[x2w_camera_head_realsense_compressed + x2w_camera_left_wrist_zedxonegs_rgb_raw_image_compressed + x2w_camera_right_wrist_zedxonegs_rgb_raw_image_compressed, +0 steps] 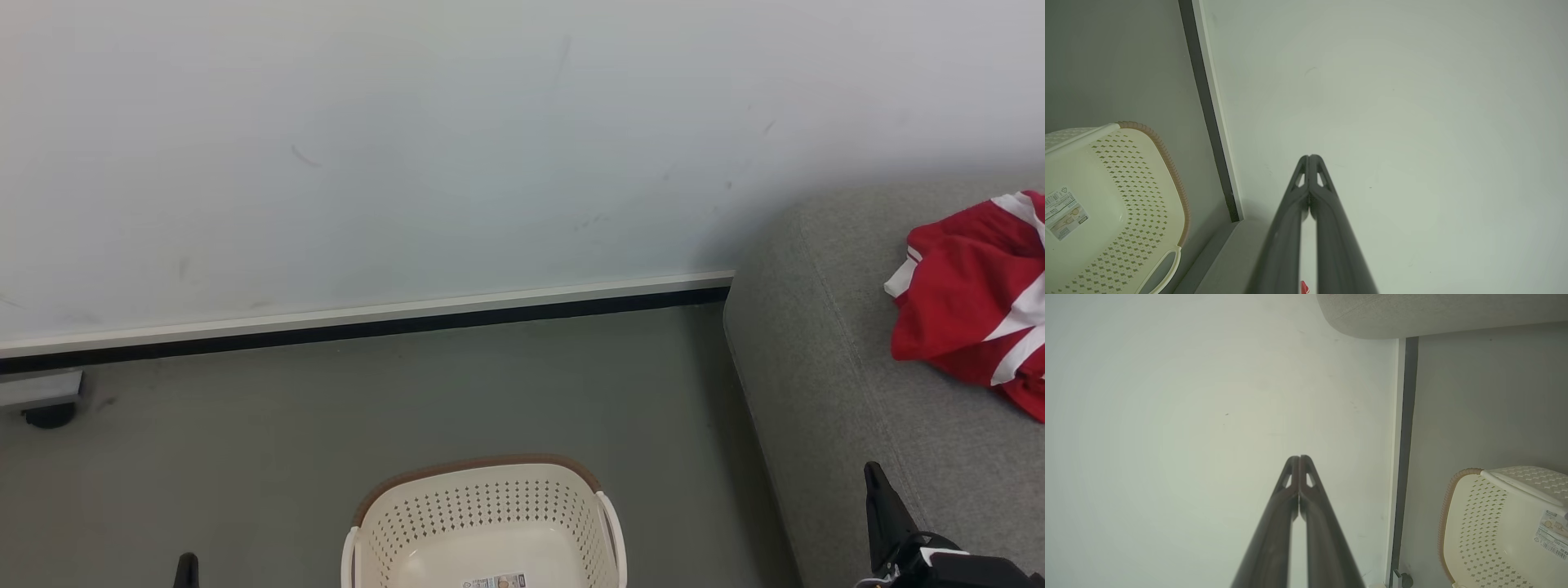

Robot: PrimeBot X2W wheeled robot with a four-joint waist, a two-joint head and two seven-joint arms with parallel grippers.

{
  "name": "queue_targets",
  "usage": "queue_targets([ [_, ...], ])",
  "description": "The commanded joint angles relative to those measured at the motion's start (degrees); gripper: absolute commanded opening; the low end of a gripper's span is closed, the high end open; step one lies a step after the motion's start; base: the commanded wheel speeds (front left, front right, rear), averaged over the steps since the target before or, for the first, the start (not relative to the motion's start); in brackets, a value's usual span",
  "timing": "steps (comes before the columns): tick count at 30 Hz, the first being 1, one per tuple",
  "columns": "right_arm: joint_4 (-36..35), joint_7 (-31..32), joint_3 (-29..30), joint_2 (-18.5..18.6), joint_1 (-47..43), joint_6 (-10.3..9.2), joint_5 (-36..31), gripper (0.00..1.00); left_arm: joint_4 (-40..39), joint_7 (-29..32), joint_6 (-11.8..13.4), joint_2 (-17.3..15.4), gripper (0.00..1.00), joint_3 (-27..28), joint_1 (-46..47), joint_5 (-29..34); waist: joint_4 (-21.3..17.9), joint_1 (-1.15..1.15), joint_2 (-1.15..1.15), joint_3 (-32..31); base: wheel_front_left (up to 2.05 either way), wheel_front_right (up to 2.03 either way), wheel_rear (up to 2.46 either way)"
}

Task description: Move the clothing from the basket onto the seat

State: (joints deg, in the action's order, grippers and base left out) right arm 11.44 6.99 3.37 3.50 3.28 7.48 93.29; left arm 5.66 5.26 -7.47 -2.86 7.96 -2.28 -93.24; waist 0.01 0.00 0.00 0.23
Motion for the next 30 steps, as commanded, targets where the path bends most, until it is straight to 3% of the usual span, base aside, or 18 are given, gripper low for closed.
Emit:
queue_targets([
  [1,-0.1,0.1,0.1,-0.1,0.5,0.02,0.2,0.00,0.3,0.1,-0.1,0.0,0.00,0.1,0.1,-0.2,0.0,0.00,0.00,0.0,0.00,0.00,0.00],
  [30,-0.1,0.5,0.4,-0.4,0.6,0.02,-0.3,0.00,0.3,0.2,-0.1,0.0,0.00,0.1,0.1,-0.2,0.0,0.00,0.00,0.0,0.00,0.00,0.00],
])
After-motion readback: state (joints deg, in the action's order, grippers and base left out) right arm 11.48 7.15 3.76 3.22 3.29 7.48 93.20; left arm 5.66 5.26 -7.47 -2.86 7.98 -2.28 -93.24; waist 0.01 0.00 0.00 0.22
